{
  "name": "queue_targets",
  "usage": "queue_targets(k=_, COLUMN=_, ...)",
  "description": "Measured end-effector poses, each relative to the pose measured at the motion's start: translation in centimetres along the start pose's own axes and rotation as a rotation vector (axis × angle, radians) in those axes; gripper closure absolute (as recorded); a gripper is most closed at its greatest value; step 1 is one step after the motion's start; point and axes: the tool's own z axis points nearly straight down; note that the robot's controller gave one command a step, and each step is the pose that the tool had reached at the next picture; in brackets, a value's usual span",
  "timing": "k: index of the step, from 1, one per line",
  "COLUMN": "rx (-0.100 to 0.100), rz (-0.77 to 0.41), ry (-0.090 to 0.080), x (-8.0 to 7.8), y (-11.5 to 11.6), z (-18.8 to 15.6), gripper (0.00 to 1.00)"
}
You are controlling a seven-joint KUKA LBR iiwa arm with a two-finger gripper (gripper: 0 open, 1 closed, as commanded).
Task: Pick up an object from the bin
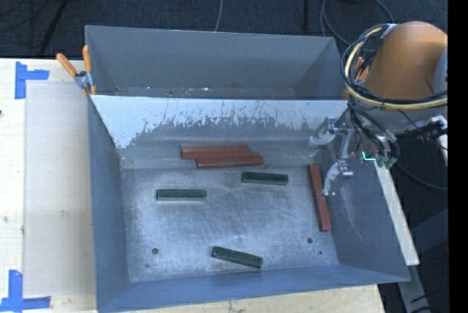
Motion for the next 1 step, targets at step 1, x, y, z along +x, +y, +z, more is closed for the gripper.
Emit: queue_targets(k=1, rx=0.001, rz=-0.002, ry=-0.008, x=-0.16, y=0.03, z=-0.47, gripper=0.00)
